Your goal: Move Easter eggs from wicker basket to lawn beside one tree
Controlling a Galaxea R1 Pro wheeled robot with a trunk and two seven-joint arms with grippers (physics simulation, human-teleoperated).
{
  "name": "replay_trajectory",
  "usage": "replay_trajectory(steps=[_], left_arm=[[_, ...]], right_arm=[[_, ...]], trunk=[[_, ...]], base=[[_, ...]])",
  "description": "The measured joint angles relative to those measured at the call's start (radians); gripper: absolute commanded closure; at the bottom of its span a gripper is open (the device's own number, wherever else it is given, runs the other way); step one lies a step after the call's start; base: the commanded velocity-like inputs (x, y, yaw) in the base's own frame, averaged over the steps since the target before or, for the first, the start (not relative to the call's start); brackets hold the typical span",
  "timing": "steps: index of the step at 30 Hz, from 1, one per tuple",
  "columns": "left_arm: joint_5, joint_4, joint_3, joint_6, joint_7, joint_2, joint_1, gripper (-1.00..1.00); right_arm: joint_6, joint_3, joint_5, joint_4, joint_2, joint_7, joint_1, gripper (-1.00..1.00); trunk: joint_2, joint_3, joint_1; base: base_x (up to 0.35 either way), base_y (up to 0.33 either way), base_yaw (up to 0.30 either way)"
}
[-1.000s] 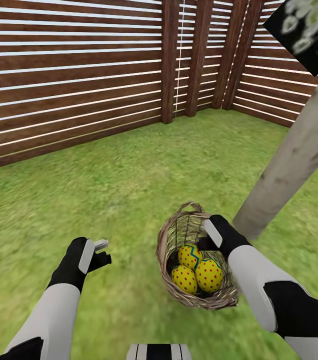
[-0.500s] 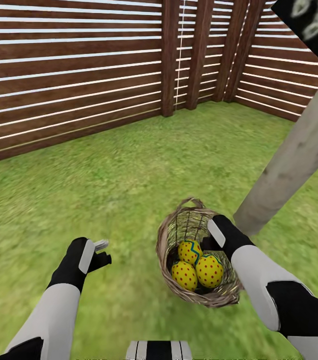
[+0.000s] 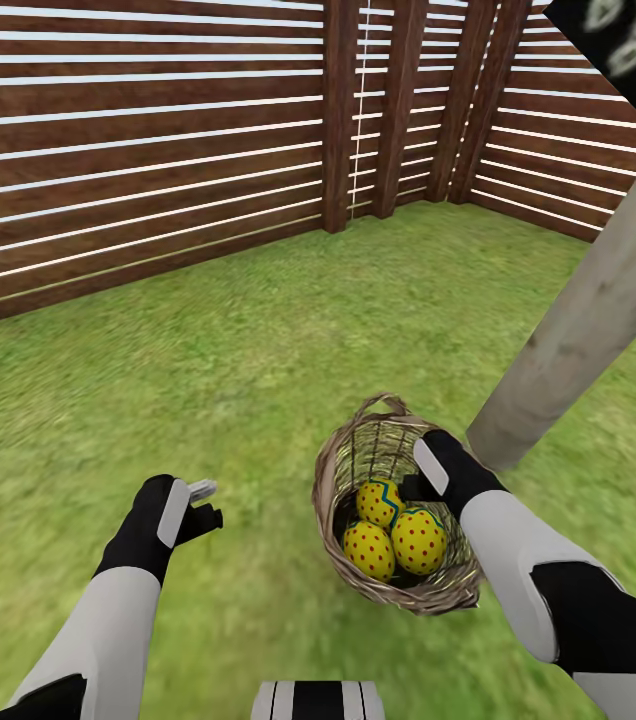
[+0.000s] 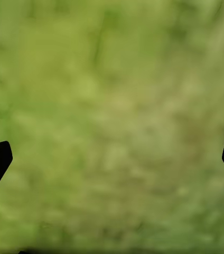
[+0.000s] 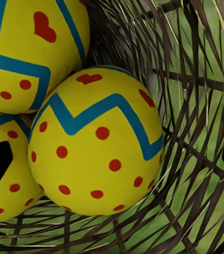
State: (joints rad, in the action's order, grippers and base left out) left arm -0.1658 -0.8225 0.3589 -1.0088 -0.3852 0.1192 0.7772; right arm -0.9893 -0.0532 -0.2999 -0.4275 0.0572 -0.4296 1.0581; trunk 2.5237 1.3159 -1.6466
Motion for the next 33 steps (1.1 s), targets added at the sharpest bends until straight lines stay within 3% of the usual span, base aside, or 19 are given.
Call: replay_trajectory(steps=[7,19,28,33], left_arm=[[0.000,0.000,0.001,0.000,0.000,0.000,0.000,-1.00],[0.001,0.000,0.002,-0.001,-0.001,-0.001,0.000,-1.00],[0.000,0.000,0.006,-0.002,0.000,-0.001,0.000,-1.00],[0.000,0.000,0.006,-0.002,0.000,-0.001,0.000,-1.00]], right_arm=[[0.000,0.000,-0.001,0.002,0.010,0.001,0.000,-1.00],[0.000,0.002,0.000,0.002,0.014,0.001,0.000,-1.00],[0.000,0.002,0.000,0.002,0.012,0.002,0.000,-1.00],[0.000,0.002,0.000,0.002,0.010,0.002,0.000,-1.00]], trunk=[[0.000,0.000,0.000],[0.003,0.046,-0.005],[0.003,0.046,-0.005],[0.004,0.066,-0.008]], base=[[0.000,0.000,0.000],[0.000,0.000,0.000],[0.000,0.000,0.000],[0.000,0.000,0.000]])
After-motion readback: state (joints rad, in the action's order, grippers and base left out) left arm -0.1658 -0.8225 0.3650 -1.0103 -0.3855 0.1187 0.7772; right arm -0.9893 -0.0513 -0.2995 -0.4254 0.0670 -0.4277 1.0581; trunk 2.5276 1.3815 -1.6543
